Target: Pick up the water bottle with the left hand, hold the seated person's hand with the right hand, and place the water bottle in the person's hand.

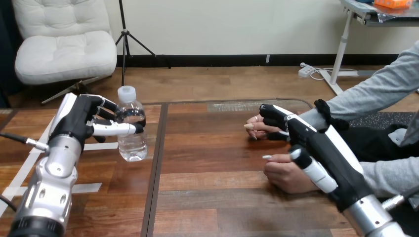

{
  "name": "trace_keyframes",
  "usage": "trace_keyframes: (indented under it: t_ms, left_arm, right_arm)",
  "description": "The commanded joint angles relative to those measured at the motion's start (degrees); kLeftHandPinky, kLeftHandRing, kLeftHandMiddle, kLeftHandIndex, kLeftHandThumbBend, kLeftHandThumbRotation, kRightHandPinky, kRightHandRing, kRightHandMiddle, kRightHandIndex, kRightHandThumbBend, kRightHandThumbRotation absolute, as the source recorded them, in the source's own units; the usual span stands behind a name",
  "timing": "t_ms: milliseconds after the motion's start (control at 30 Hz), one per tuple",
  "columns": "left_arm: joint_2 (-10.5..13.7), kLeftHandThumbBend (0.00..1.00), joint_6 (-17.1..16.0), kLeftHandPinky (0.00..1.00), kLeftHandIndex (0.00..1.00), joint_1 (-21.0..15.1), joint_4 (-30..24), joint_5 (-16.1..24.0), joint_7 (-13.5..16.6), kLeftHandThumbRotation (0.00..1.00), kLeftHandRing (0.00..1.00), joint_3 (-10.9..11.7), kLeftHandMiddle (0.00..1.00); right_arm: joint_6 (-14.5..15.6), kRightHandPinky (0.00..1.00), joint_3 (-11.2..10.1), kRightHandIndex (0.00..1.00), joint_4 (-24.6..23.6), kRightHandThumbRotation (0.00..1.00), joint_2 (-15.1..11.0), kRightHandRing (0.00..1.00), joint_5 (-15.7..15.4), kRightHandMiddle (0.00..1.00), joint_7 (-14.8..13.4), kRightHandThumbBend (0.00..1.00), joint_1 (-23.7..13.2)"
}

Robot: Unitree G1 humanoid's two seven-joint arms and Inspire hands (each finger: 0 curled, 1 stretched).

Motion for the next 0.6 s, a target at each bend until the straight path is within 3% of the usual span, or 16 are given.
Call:
trace_keyframes:
  t_ms: [0,300,567]
  left_arm:
    - [1.53,0.66,0.63,0.29,0.45,-1.88,-8.52,-0.78,-0.32,0.0,0.37,2.0,0.43]
    - [1.3,0.66,3.11,0.31,0.45,-0.57,-11.8,-1.19,-1.04,0.0,0.38,2.43,0.44]
    - [1.46,0.65,3.94,0.33,0.45,0.53,-14.26,-1.43,-1.98,0.0,0.4,2.53,0.46]
  right_arm:
    - [-4.44,0.81,-1.23,0.88,3.95,1.0,-2.84,0.88,-3.98,0.88,-3.78,1.0,-7.95]
    - [-6.65,0.76,-0.37,0.87,8.31,0.96,-6.64,0.84,-10.54,0.87,-7.38,1.0,-12.08]
    - [-8.58,0.75,0.82,0.86,13.11,0.9,-9.03,0.84,-14.55,0.87,-10.07,1.0,-15.51]
